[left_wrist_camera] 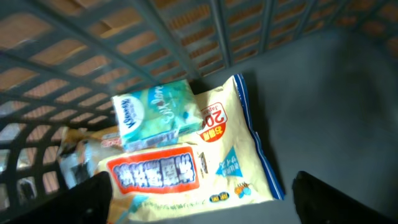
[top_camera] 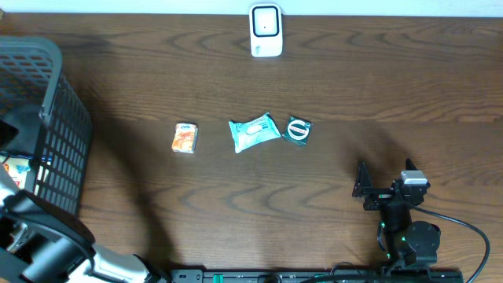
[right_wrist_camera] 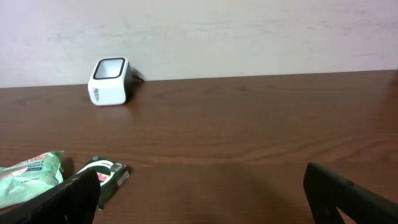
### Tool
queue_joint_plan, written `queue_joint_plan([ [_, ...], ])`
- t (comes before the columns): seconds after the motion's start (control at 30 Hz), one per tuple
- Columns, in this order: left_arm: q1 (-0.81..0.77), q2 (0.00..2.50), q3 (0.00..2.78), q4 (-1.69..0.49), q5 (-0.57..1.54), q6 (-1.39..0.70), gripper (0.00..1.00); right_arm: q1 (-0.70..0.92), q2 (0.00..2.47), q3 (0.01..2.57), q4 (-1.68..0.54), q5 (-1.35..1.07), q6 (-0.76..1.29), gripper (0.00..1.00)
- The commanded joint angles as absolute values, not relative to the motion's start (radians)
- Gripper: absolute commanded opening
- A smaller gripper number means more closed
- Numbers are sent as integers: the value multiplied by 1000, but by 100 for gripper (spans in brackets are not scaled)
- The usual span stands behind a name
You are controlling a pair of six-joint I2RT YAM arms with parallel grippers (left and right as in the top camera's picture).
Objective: Scan the item barcode
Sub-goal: 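Reach the left gripper into the basket and grasp the teal Kleenex pack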
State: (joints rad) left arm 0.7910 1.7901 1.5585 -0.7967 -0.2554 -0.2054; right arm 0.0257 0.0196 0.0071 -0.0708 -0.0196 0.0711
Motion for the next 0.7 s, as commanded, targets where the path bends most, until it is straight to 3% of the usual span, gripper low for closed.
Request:
queue_joint_plan([
  [0.0, 793, 1856, 1560, -767, -283, -96, 89, 21, 20, 6, -75, -22, 62, 99],
  [0.23, 822, 1914, 1560, -745, -413, -98, 90, 21, 20, 6, -75, -22, 62, 99],
  [0.67, 883, 1991, 1555, -735, -412, -123, 88, 21, 20, 6, -75, -22, 62, 99],
])
